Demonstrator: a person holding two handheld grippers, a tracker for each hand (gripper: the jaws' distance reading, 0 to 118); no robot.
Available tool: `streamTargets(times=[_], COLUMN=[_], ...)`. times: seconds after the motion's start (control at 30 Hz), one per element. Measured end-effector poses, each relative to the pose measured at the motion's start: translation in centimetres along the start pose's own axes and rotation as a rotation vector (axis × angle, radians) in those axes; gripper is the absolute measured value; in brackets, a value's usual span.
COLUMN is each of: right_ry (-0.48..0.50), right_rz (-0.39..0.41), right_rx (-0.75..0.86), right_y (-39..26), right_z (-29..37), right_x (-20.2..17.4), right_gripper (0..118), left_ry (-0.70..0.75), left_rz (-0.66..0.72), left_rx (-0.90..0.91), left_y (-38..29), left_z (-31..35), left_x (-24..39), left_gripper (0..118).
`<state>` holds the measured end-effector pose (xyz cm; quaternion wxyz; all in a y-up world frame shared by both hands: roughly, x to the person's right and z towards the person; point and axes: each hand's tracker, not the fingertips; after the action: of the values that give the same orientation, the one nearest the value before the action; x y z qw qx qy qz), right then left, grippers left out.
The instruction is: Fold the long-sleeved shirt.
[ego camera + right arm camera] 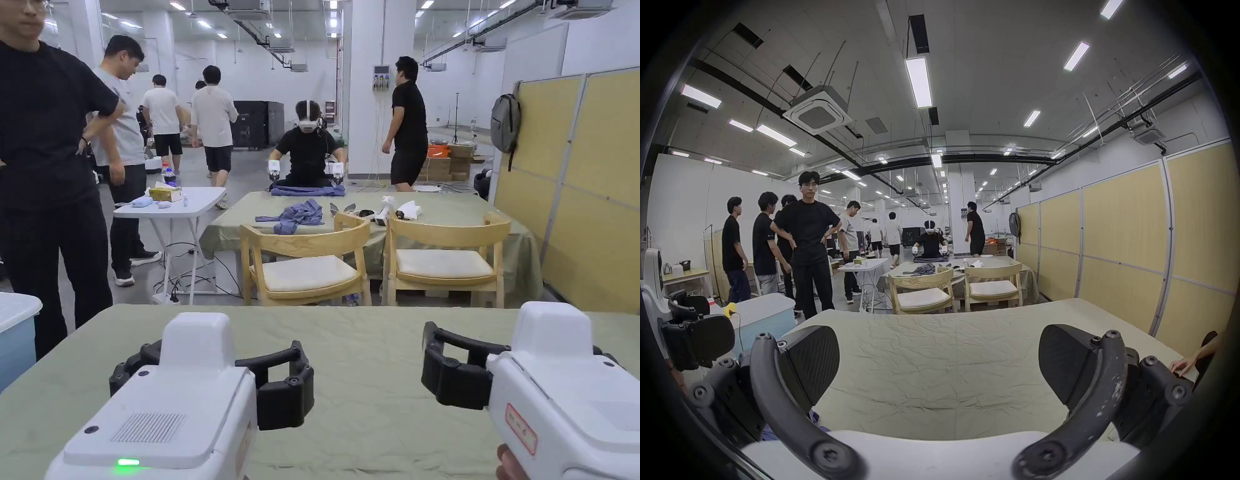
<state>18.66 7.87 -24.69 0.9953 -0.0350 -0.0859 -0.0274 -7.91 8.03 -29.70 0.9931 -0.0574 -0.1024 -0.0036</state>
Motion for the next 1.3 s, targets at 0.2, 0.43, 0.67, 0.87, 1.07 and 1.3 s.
streamTargets(times=[0.2, 0.43, 0.67, 0.87, 1.07, 1.3], right_ry=[0.0, 0.0, -0.006, -0.003, 0.0, -0.001], right_rz=[0.007, 0.008, 0.004, 0.005, 0.009, 0.012], right_rx=[-0.003, -0.004, -0.006, -0.008, -0.002, -0.009], right_y=[-0.14, -0.12, -0.08, -0.13, -0.01, -0.05], right_z=[-0.06, -0.07, -0.14, -0.33, -0.4, -0.65], right_x=[-0.12, -0.18, -0.16, -0.23, -0.39, -0.34], right_gripper=[118, 118, 118, 118, 118, 118], left_ry=[-0.003, -0.001, -0.002, -0.006, -0.016, -0.005], left_rz=[0.003, 0.005, 0.003, -0.002, 0.001, -0.01], left_rx=[0.0, -0.001, -0.001, -0.005, 0.001, 0.018], left_y=[-0.01, -0.01, 0.1, 0.04, 0.08, 0.07], left_z=[0.02, 0.0, 0.03, -0.01, -0.14, -0.28], left_x=[-0.11, -0.25, -0.26, -0.3, -0.53, -0.45], left_gripper=[118, 118, 118, 118, 118, 118])
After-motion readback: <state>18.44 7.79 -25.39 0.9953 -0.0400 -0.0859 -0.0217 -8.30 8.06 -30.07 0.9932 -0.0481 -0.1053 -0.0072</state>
